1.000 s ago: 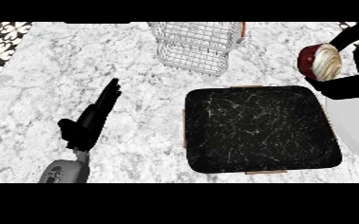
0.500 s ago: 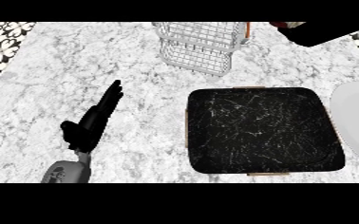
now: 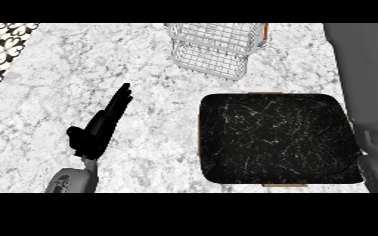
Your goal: Pick the cupcake from the tray and place it in the tiered basket
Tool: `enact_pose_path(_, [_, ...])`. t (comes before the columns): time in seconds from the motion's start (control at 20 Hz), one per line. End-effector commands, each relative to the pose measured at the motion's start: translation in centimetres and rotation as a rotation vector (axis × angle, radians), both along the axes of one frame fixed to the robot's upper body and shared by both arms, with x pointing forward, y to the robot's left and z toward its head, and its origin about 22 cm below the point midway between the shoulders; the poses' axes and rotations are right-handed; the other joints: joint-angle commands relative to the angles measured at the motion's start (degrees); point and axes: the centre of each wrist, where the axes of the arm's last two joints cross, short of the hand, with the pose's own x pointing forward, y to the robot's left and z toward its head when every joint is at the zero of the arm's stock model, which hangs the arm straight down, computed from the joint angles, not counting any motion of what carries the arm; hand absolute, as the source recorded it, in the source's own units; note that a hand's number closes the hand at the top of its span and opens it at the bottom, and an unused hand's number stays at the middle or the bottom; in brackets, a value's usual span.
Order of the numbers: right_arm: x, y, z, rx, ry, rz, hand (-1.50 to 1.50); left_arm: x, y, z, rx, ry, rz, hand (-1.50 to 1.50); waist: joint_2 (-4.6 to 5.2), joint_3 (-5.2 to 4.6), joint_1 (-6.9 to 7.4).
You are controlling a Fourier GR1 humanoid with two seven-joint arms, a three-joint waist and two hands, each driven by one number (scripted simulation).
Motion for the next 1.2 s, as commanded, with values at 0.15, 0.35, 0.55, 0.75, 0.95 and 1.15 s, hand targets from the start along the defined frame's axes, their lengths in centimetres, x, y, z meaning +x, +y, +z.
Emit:
enact_pose_path(0.15, [3.5,4.5,-0.9,-0.023,0.060,0.043,1.50,0.8,-0.5,1.2,0.002,0.005,-0.026,0.00,0.11,0.04,0.27])
enact_pose_path(0.35, [4.9,5.9,-3.9,-0.001,0.057,0.073,1.50,0.9,0.1,1.1,-0.001,0.005,-0.018,0.00,0.47,0.03,0.91])
enact_pose_path(0.55, [5.4,7.9,-4.9,0.012,0.081,0.083,1.50,0.7,-0.8,0.1,-0.003,-0.010,-0.024,0.00,0.59,0.01,1.07])
enact_pose_path(0.75, [5.7,7.7,-3.1,0.104,0.095,0.114,1.50,1.2,-0.4,1.1,0.002,-0.016,-0.029,0.00,0.63,0.02,1.33])
enact_pose_path(0.95, [5.6,9.7,-5.5,0.183,0.139,0.131,1.50,0.5,-0.2,1.3,0.007,-0.014,-0.005,0.00,0.25,0.05,0.75])
enact_pose_path(1.15, [5.8,10.0,-5.7,0.395,0.365,0.048,1.50,1.1,-1.4,1.0,-0.015,-0.010,-0.021,0.00,0.28,0.03,0.24])
